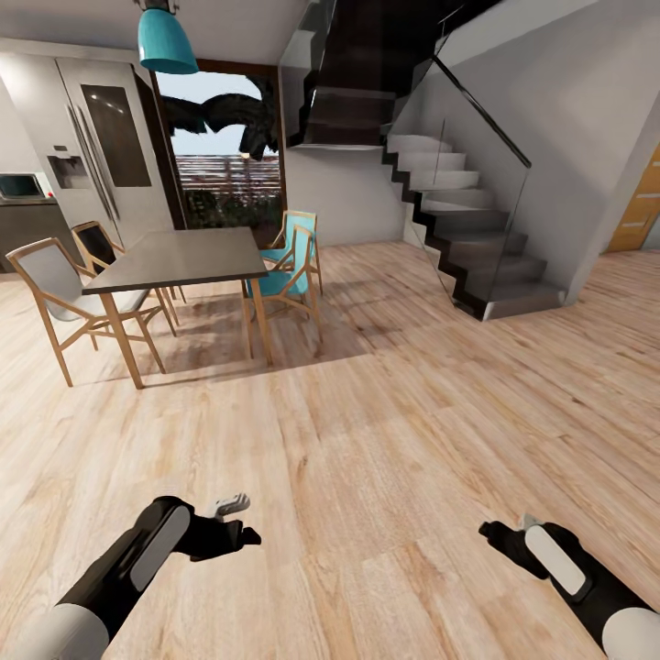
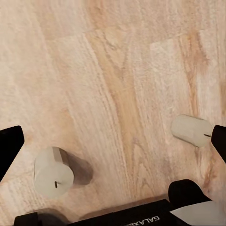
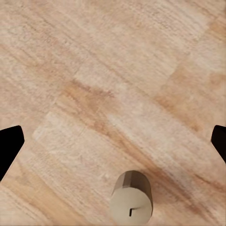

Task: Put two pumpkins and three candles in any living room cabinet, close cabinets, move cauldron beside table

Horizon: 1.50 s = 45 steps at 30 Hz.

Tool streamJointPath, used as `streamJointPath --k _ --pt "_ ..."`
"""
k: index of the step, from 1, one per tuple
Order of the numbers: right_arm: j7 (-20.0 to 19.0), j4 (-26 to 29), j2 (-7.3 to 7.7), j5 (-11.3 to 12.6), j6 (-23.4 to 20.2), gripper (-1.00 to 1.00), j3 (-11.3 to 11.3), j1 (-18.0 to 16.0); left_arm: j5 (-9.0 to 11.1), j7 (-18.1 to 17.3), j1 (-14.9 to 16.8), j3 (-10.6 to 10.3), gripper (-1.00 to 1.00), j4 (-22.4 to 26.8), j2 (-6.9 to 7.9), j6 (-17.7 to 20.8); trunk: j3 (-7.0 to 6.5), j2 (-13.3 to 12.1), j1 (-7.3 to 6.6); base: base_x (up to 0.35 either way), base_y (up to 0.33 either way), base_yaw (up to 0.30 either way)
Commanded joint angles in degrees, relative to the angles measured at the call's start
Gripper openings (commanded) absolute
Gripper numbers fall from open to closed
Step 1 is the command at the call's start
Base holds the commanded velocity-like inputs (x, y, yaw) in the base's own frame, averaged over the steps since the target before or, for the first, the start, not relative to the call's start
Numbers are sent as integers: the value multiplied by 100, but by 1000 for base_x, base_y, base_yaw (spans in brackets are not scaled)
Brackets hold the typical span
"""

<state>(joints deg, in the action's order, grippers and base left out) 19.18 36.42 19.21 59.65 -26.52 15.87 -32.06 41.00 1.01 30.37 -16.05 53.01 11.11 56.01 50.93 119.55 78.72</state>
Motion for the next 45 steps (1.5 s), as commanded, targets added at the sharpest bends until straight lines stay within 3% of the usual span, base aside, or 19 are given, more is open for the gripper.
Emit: streamJointPath --k 1,5,9,13,16,26,38,45 --pt "52 15 7 56 -11 100 38 -5 9 13 4 9 100 -18 2 2 6 3 -1 0 0 0" --pt "53 19 -2 59 -33 100 41 -4 19 329 23 85 100 -369 -3 -14 6 3 -1 0 0 0" --pt "57 22 -4 64 -44 100 43 -3 46 877 29 418 100 -468 -35 -31 6 3 -1 0 0 0" --pt "60 11 -5 63 -44 100 45 -4 59 1058 30 515 100 -482 -87 -66 24 43 21 0 0 0" --pt "57 11 -5 64 -40 100 41 -3 64 1083 30 582 100 -496 -102 -96 77 163 87 0 0 0" --pt "50 16 -5 65 -38 100 39 -3 71 1088 30 645 100 -528 -120 -118 77 163 87 0 0 0" --pt "50 20 -10 64 -38 100 39 -4 76 1083 30 647 100 -528 -127 -117 293 644 351 0 0 1" --pt "53 14 -13 64 -37 100 39 -3 79 1080 30 647 100 -528 -136 -117 419 925 504 0 0 200"
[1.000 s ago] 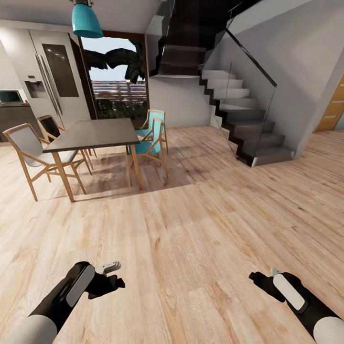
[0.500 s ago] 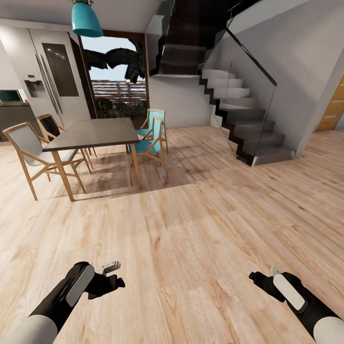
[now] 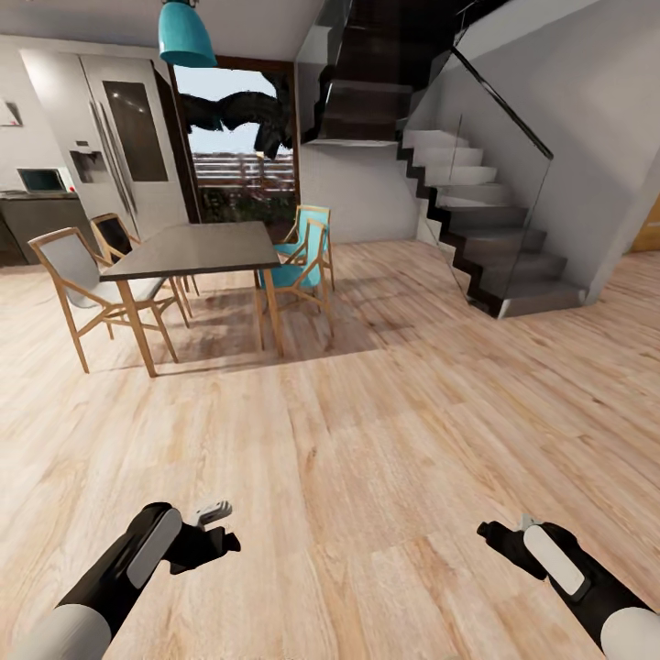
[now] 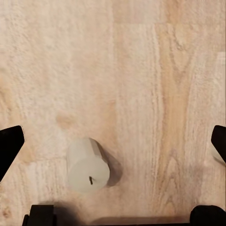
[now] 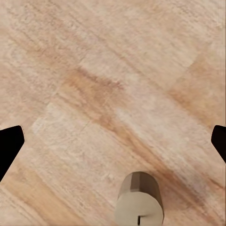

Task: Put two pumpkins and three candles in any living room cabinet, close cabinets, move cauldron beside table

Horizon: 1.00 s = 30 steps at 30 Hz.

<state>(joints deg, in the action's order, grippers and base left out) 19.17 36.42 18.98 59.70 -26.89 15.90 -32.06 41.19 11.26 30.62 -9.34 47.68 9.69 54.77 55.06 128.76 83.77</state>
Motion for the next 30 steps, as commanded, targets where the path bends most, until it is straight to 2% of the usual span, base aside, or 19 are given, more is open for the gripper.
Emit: streamJointPath --k 1,8,12,23,30 --pt "53 14 9 59 -1 100 36 -2 58 54 5 -24 100 5 -2 8 24 44 22 0 0 272" --pt "45 14 11 59 0 100 31 -3 56 59 5 -24 100 5 -27 7 150 325 175 0 0 270" --pt "50 9 9 59 -1 100 28 -3 56 60 5 -24 100 5 -29 7 222 485 263 0 0 83" --pt "51 14 11 59 0 100 28 -3 56 10 5 -30 100 5 -29 15 222 485 263 -6 0 7" --pt "51 17 10 59 5 100 34 -2 57 0 5 -32 100 5 -29 15 222 485 263 -169 0 0"
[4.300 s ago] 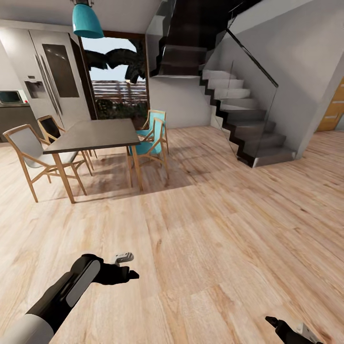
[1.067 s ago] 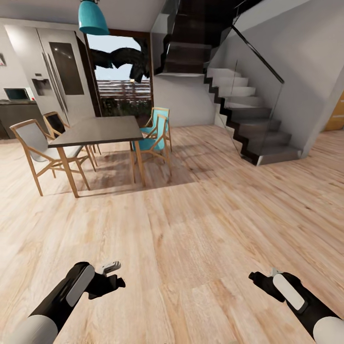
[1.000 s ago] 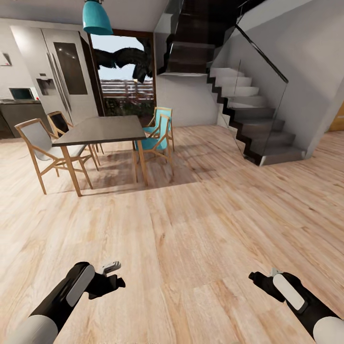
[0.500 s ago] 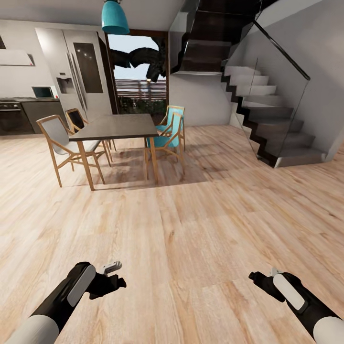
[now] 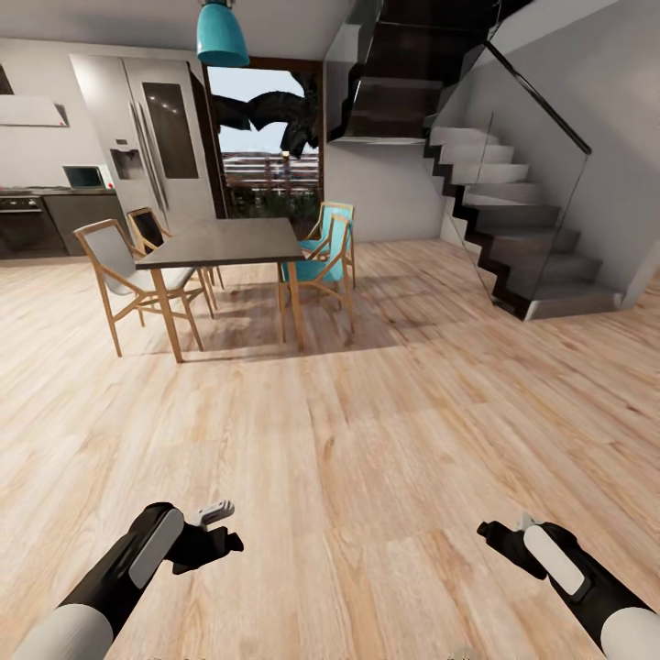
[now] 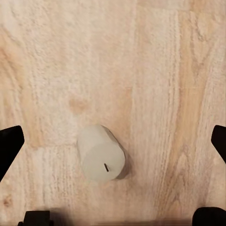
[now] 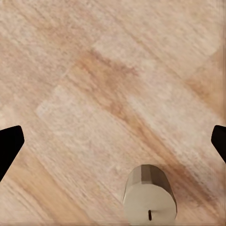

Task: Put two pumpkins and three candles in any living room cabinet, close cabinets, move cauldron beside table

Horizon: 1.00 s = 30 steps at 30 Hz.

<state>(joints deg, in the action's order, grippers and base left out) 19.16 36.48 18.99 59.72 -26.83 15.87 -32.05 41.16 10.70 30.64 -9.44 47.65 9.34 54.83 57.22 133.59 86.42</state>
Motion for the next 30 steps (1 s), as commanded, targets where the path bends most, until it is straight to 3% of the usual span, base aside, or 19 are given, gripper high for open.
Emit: streamJointPath --k 1,23,26,30 --pt "53 13 8 57 0 100 36 -4 60 55 3 -22 100 7 6 9 6 3 -2 -75 0 0" --pt "37 20 18 57 -6 100 33 -4 69 113 -1 -16 100 -54 -1 10 24 43 20 -54 0 0" --pt "-107 155 57 73 -19 100 10 -6 60 72 2 -14 100 -290 -4 -136 77 163 86 0 0 0" --pt "-416 865 71 105 -172 100 -1 1 69 51 1 -20 100 -458 -70 -605 149 323 174 0 0 0"
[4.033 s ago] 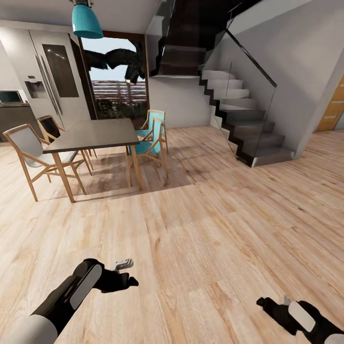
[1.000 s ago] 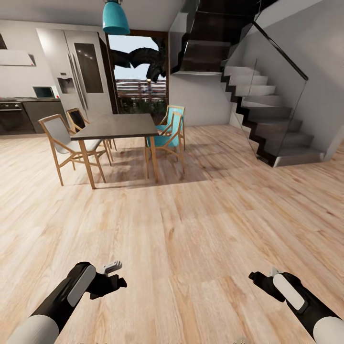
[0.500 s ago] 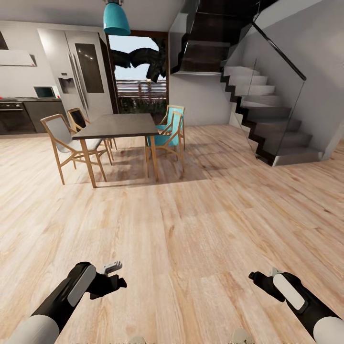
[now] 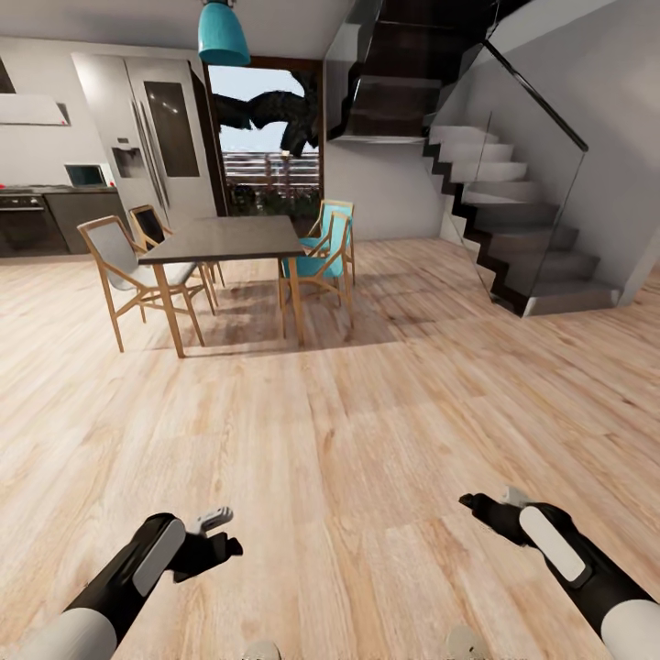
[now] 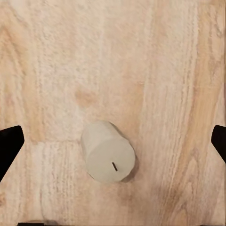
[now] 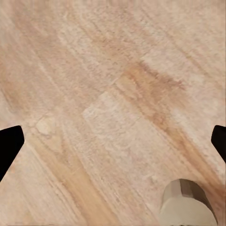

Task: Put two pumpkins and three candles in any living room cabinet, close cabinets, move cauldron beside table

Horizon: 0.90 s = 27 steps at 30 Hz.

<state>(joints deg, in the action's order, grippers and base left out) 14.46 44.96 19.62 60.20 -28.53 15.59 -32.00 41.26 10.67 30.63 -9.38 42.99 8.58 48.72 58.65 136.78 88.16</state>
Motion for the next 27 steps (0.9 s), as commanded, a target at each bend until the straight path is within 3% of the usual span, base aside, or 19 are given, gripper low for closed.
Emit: streamJointPath --k 1,6,16,22,25,27 --pt "30 116 8 62 -99 100 20 -2 45 52 4 -30 100 -5 -28 -51 24 44 22 0 0 0" --pt "-9 329 14 79 -382 100 7 1 46 49 5 -40 100 -25 -111 -142 114 245 131 0 0 0" --pt "-13 329 7 88 -433 100 5 1 45 61 5 -47 100 -28 -128 -142 294 646 351 0 0 0" --pt "-44 363 14 115 -471 100 4 1 14 107 5 -47 100 0 -137 -119 426 654 366 0 0 0" --pt "-300 388 15 113 -583 100 0 1 29 110 5 -47 100 20 -137 -118 493 658 374 0 0 0" --pt "-724 388 15 107 -604 100 0 5 32 110 5 -47 100 23 -134 -123 537 660 379 0 0 0"
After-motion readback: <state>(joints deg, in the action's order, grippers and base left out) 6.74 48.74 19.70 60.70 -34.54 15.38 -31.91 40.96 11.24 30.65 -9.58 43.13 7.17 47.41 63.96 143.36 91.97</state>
